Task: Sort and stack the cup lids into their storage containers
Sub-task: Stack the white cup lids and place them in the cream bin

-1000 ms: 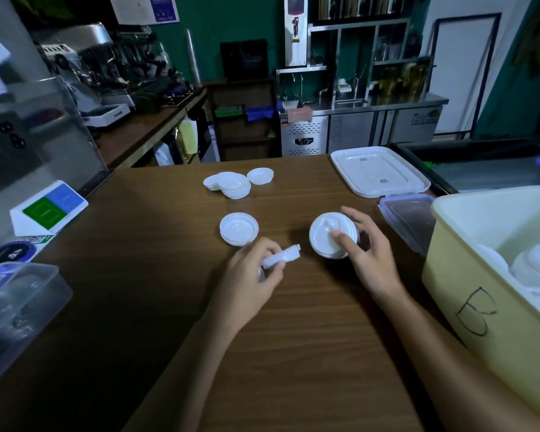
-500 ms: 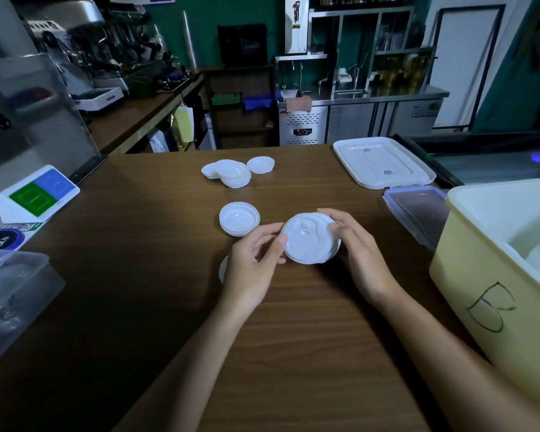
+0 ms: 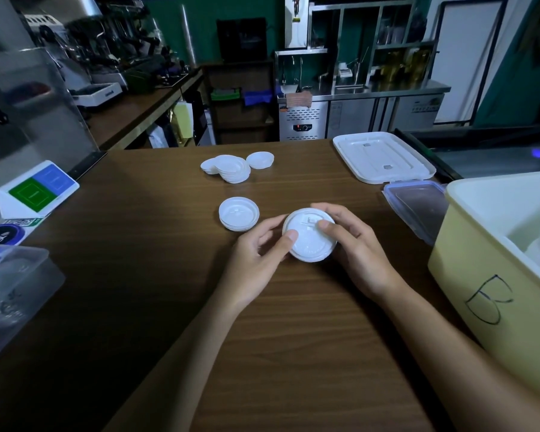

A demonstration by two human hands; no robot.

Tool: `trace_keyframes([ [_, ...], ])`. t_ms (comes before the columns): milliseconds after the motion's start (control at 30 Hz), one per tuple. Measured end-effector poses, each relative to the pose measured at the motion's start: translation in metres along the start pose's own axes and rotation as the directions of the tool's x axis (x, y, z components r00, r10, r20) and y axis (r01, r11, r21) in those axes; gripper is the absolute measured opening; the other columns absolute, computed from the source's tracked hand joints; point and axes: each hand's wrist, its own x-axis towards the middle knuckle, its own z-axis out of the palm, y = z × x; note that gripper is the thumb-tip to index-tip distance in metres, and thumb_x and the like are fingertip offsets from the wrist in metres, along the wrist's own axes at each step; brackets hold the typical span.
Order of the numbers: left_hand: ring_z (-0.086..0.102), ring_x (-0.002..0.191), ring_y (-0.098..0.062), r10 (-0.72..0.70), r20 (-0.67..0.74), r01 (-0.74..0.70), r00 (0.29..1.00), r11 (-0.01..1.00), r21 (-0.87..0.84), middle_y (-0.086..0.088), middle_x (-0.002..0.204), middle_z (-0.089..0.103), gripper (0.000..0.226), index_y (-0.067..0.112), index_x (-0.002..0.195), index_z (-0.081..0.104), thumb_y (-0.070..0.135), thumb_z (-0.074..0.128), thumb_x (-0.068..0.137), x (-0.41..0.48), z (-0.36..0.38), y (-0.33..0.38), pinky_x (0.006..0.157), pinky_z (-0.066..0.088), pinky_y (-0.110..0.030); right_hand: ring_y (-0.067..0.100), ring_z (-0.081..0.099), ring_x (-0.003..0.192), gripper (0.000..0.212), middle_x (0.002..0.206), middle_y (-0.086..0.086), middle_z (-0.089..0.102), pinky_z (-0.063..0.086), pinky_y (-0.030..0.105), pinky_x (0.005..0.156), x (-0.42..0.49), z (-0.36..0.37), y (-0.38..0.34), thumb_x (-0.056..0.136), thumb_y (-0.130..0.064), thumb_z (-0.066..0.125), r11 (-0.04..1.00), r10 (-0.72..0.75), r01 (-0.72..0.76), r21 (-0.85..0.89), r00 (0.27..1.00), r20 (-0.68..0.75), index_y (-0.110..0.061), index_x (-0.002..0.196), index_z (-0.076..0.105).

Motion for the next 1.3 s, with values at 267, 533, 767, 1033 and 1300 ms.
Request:
trace_keyframes([
  [267, 0.070, 0.116, -0.011, 0.023, -0.092, -0.018, 0.996, 0.998, 0.056, 0.008, 0.116, 0.077, 0.031, 0.023, 0.127, 0.071, 0.025, 0.075, 0.096, 0.002, -0.004, 0.000, 0.107, 0.055, -0.042, 0.019, 0.065, 0.127, 0.037, 0.131, 0.002, 0.072, 0.050, 0.030, 0.105, -0.004, 0.005, 0.001, 0.098, -0.022, 0.074, 0.994, -0.025, 0.029, -0.106, 0.999, 0.041, -0.021, 0.134, 0.068],
  [533, 0.062, 0.112, 0.000, 0.278, 0.019, -0.220, 0.960, 0.713, 0.665, 0.020, 0.115, 0.068, 0.053, 0.030, 0.117, 0.074, 0.067, 0.076, 0.079, 0.008, -0.043, -0.002, 0.094, 0.050, -0.022, 0.013, 0.065, 0.126, 0.036, 0.129, -0.006, 0.073, 0.047, 0.042, 0.115, -0.002, 0.004, 0.001, 0.097, -0.019, 0.075, 0.978, -0.052, 0.044, -0.204, 0.998, -0.032, -0.023, 0.132, 0.069],
  [767, 0.055, 0.118, 0.000, -0.002, 0.112, -0.087, 0.994, 0.613, 0.786, 0.024, 0.121, 0.061, 0.076, 0.038, 0.122, 0.068, 0.075, 0.075, 0.056, 0.007, -0.072, -0.013, 0.106, 0.047, -0.033, 0.005, 0.067, 0.119, 0.036, 0.126, -0.009, 0.074, 0.048, 0.020, 0.103, -0.003, 0.005, 0.000, 0.096, -0.018, 0.076, 0.977, -0.046, 0.033, -0.211, 0.997, -0.056, -0.021, 0.132, 0.069],
  [1033, 0.069, 0.107, -0.008, 0.220, -0.066, -0.174, 0.973, 0.894, 0.412, 0.015, 0.114, 0.071, 0.053, 0.031, 0.120, 0.071, 0.037, 0.093, 0.073, 0.002, -0.028, 0.003, 0.083, 0.062, -0.029, 0.009, 0.062, 0.127, 0.036, 0.130, -0.009, 0.072, 0.044, 0.028, 0.111, -0.001, 0.006, 0.000, 0.096, -0.025, 0.064, 0.979, -0.036, 0.031, -0.204, 0.999, -0.019, -0.024, 0.132, 0.069],
  [1300, 0.073, 0.079, -0.010, 0.245, -0.174, -0.167, 0.954, 0.914, 0.371, 0.016, 0.122, 0.063, 0.068, 0.040, 0.130, 0.064, 0.065, 0.083, 0.070, -0.004, -0.001, 0.005, 0.070, 0.060, -0.022, 0.011, 0.060, 0.131, 0.041, 0.133, -0.007, 0.069, 0.046, 0.025, 0.108, -0.006, 0.010, -0.002, 0.093, -0.026, 0.064, 0.977, -0.027, 0.045, -0.208, 0.996, 0.086, -0.024, 0.134, 0.068],
])
